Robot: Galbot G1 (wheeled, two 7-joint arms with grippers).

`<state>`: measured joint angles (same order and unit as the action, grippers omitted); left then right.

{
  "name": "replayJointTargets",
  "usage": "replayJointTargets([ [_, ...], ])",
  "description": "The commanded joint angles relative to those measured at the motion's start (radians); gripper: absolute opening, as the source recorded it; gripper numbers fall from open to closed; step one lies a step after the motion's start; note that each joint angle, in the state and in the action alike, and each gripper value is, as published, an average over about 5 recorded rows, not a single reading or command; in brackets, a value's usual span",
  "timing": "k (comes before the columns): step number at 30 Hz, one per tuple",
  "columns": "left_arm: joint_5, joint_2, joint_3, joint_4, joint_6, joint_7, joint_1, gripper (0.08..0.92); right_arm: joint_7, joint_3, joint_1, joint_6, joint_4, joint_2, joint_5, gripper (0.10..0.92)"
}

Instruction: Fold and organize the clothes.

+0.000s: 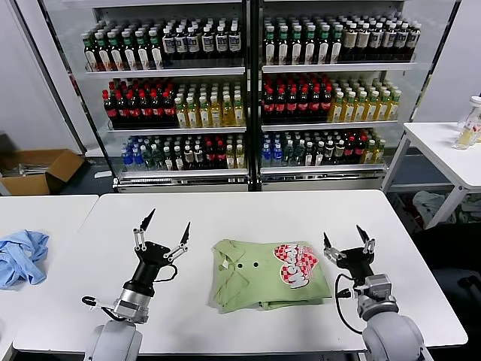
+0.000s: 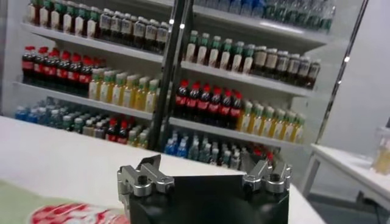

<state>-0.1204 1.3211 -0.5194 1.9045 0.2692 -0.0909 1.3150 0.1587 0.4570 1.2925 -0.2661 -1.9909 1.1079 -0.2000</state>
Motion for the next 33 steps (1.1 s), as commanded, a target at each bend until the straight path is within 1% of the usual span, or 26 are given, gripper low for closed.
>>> replayJointTargets([
  [1,0.063,0.016,-0.004,-0.013,-0.009,-0.002,0.000,0.823,-0.005,0.019,-0.092,0.057,0.101,-0.012,0.031,0.823],
  [5,0.058,0.021,-0.007,-0.011,-0.044,0.003,0.006,0.823,0.001,0.018,-0.099,0.044,0.098,-0.017,0.025,0.823],
  [10,-0.003,0.023,-0.006,-0.009,-0.211,0.081,0.011,0.823,-0.003,0.016,-0.096,0.043,0.093,-0.015,0.054,0.823],
  [14,0.031,0.030,-0.001,0.005,-0.260,0.106,0.020,0.823,-0.007,0.012,-0.095,0.062,0.104,-0.007,0.071,0.823],
  [20,0.066,0.045,-0.015,0.030,-0.246,0.094,0.044,0.823,-0.003,-0.009,-0.100,0.066,0.121,0.028,0.108,0.823],
  [26,0.167,0.042,-0.034,0.055,-0.287,0.079,0.054,0.823,-0.008,-0.012,-0.112,0.070,0.118,0.033,0.147,0.823],
  [33,0.168,0.042,-0.035,0.055,-0.269,0.047,0.048,0.823,-0.009,0.006,-0.101,0.076,0.110,0.028,0.161,0.823],
])
